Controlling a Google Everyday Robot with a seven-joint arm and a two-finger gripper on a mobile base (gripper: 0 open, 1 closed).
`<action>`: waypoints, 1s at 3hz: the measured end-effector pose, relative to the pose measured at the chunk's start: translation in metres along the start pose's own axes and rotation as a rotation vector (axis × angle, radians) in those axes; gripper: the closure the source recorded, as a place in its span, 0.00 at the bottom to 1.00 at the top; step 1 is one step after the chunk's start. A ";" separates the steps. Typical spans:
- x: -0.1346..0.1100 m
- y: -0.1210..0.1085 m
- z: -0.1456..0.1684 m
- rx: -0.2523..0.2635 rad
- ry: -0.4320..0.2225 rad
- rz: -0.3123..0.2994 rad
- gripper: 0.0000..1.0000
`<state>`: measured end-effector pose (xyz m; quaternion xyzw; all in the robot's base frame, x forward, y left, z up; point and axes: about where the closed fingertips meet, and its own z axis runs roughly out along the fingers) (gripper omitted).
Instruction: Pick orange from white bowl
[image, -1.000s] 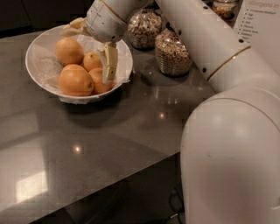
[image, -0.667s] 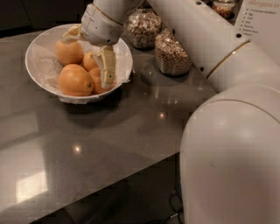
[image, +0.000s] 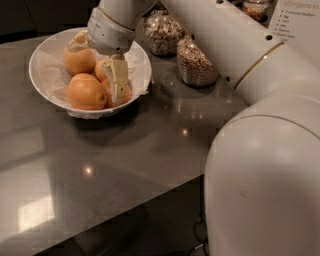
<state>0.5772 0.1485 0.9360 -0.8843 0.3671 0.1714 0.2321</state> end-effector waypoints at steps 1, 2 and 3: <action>0.000 0.000 0.000 0.000 0.000 0.000 0.28; -0.001 -0.004 0.005 0.007 -0.011 0.003 0.16; -0.001 -0.004 0.006 0.007 -0.011 0.004 0.18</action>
Offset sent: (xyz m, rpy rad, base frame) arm 0.0000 0.0000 0.0000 0.0000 0.0000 0.0000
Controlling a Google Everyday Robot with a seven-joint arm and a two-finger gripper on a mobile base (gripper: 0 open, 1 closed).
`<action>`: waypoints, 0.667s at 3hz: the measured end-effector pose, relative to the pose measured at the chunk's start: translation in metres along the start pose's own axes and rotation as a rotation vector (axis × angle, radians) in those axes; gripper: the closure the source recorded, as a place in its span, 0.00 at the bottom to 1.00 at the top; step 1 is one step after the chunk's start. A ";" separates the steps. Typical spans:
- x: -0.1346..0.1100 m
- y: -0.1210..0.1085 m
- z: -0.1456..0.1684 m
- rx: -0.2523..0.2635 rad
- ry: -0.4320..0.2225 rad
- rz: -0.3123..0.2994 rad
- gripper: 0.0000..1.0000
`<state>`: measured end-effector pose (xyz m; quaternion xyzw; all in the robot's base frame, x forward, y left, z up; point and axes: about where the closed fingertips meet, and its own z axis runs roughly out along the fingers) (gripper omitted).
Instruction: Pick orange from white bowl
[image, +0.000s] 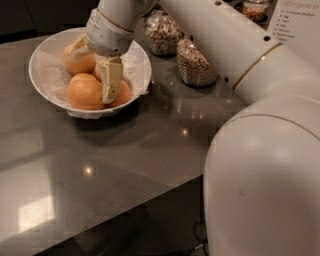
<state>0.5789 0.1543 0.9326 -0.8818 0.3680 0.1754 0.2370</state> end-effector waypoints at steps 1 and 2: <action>0.002 -0.002 0.007 -0.006 -0.011 0.007 0.19; 0.004 -0.003 0.019 -0.025 -0.031 0.015 0.19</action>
Offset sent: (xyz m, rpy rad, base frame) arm -0.0003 0.0084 -0.0273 -0.0099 0.0809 0.0236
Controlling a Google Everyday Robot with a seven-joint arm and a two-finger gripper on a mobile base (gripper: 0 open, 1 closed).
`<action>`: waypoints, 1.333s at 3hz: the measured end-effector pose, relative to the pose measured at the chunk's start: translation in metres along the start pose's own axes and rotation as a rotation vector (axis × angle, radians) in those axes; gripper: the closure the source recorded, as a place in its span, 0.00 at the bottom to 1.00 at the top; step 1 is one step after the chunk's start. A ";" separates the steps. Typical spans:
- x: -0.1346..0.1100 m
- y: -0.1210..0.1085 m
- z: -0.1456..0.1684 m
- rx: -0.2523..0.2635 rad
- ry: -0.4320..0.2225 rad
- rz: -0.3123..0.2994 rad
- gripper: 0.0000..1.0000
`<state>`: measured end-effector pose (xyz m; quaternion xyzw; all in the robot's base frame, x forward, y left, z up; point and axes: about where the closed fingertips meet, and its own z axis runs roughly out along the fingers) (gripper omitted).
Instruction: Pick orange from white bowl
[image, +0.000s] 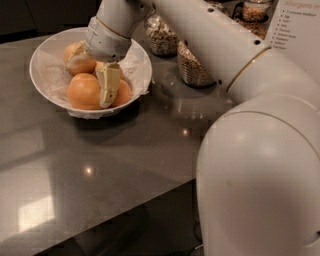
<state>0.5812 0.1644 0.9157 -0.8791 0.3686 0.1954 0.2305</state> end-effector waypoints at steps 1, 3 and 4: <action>0.001 -0.001 0.010 -0.022 -0.016 0.005 0.19; 0.002 -0.003 0.015 -0.036 -0.018 0.004 0.39; 0.002 -0.003 0.015 -0.036 -0.018 0.004 0.62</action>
Offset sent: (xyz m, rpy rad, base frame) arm -0.0020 0.0031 -0.0137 -0.0385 0.0550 0.0390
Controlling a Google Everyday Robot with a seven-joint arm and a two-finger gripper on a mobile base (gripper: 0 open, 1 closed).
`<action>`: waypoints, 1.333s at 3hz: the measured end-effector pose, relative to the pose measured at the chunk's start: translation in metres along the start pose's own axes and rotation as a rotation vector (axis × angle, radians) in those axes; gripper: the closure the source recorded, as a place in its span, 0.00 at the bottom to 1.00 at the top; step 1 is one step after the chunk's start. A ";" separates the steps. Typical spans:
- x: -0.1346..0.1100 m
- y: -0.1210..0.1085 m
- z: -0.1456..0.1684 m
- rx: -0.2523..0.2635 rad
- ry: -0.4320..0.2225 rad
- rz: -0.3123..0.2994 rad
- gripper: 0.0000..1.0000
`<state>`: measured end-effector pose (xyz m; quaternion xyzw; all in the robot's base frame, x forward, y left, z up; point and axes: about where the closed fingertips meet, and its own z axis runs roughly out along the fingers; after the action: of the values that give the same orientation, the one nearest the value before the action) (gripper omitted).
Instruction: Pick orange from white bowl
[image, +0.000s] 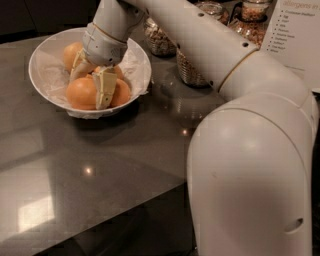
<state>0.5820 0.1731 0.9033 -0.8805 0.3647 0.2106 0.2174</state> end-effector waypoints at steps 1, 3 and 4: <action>0.000 0.000 0.000 0.000 0.000 0.000 0.86; 0.004 -0.004 0.001 0.009 -0.020 -0.003 1.00; 0.017 -0.017 -0.011 0.078 -0.078 -0.011 1.00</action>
Offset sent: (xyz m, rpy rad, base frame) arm 0.0000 0.0000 0.0000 0.0000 0.0000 0.0000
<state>0.6073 0.1686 0.9077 -0.8645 0.3590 0.2293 0.2667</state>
